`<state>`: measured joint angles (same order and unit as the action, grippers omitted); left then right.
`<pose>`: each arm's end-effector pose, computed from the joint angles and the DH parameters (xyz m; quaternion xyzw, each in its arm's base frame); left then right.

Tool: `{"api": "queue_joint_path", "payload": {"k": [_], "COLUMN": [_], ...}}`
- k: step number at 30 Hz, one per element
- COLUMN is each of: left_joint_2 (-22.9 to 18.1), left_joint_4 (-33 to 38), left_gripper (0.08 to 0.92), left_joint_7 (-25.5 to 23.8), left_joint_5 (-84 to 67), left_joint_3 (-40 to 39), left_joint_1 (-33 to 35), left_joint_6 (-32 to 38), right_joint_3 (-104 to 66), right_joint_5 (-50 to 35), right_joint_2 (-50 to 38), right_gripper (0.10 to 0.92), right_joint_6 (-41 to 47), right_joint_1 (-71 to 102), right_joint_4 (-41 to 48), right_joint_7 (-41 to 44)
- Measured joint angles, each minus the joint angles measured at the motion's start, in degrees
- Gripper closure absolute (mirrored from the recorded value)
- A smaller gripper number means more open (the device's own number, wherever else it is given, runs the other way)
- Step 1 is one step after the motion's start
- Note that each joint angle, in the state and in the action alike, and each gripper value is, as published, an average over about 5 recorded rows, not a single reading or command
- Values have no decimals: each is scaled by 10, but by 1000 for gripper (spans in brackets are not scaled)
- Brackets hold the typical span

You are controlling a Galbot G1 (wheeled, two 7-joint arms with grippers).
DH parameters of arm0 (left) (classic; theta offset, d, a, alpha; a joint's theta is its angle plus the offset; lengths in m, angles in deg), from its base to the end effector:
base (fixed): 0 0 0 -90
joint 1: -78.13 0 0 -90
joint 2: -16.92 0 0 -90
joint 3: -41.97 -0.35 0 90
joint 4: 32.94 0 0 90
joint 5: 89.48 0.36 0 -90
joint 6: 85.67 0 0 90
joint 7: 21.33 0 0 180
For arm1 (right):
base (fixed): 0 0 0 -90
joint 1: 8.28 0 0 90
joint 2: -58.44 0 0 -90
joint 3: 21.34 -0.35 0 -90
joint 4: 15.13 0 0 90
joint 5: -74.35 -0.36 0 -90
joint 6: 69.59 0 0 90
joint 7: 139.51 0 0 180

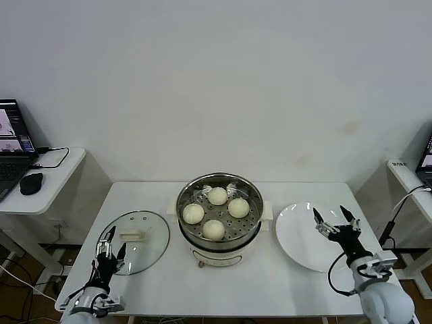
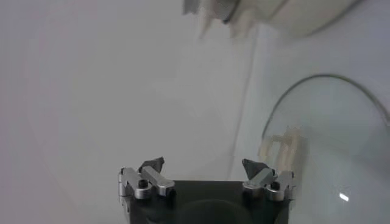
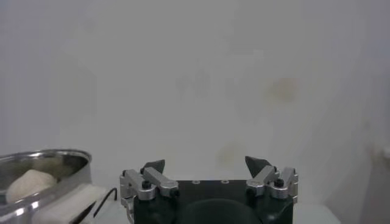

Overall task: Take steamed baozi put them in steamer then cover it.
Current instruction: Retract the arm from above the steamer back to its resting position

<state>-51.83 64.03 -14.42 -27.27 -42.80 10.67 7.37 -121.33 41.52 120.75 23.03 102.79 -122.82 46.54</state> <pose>0.2238 0.1414 -0.3892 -0.0404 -0.7423 -0.6673 0.0452 0.2485 -0.1645 -0.2944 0.0506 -0.9978 -0.0324 0.0284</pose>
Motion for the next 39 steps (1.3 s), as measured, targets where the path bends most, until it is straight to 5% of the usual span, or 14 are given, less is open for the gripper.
{"api": "queue_joint_path", "payload": {"k": [39], "left_joint_2": [5], "left_joint_4": [-130], "left_gripper": [177], "left_joint_7": [-18], "left_joint_5": [81], "left_joint_3": [-58], "left_joint_1": [-136], "left_joint_6": [-45], "right_joint_3": [-25], "right_joint_5": [29], "right_joint_2": [30], "right_gripper": [202], "right_joint_6": [-22], "right_joint_1": [38], "right_joint_4": [-3], "right_joint_7": [3]}}
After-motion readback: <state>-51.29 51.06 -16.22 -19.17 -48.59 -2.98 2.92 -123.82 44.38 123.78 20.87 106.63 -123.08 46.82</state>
